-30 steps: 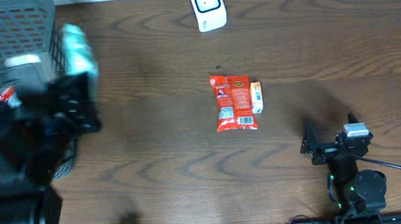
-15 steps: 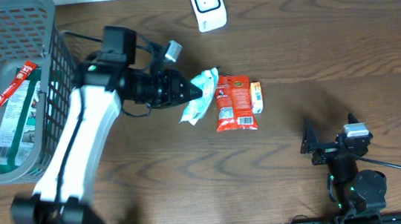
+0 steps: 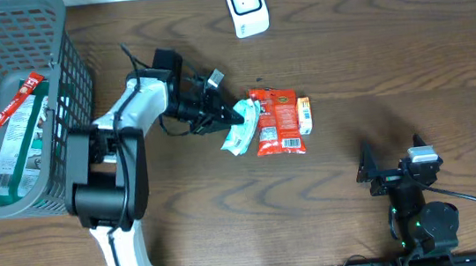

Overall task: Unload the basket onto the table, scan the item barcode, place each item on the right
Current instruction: 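Lift the wipes pack out and carry it toward the table center, then lower the wipes pack left of the red bag and release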

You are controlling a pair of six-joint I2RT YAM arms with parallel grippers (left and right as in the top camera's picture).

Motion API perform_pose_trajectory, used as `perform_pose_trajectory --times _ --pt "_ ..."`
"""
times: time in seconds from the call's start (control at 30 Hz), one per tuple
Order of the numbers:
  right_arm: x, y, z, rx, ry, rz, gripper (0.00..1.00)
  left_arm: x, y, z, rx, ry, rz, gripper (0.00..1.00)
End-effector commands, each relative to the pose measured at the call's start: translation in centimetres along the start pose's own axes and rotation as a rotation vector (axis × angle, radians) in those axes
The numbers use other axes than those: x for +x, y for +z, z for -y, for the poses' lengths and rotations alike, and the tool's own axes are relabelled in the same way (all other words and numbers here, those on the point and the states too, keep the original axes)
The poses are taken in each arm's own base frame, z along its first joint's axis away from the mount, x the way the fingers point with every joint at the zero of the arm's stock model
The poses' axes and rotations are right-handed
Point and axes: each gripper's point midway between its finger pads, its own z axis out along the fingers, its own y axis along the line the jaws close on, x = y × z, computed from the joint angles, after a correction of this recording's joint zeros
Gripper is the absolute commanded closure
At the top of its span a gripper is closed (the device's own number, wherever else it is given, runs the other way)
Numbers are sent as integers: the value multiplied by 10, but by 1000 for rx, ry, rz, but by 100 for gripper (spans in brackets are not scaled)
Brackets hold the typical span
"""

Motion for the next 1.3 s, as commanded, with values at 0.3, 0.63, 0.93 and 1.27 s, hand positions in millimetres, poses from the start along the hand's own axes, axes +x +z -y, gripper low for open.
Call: perform_pose_trajectory --times 0.3,0.63,0.93,1.27 --pt "1 0 2 6 -11 -1 1 -9 2 -50 -178 -39 19 69" --pt "1 0 2 6 -11 -1 1 -30 -31 -24 -335 100 143 38" --pt "1 0 2 6 -11 -1 1 -20 -17 -35 -514 137 109 91" --pt "1 0 2 6 -11 -1 1 -4 -5 -36 -503 71 67 91"
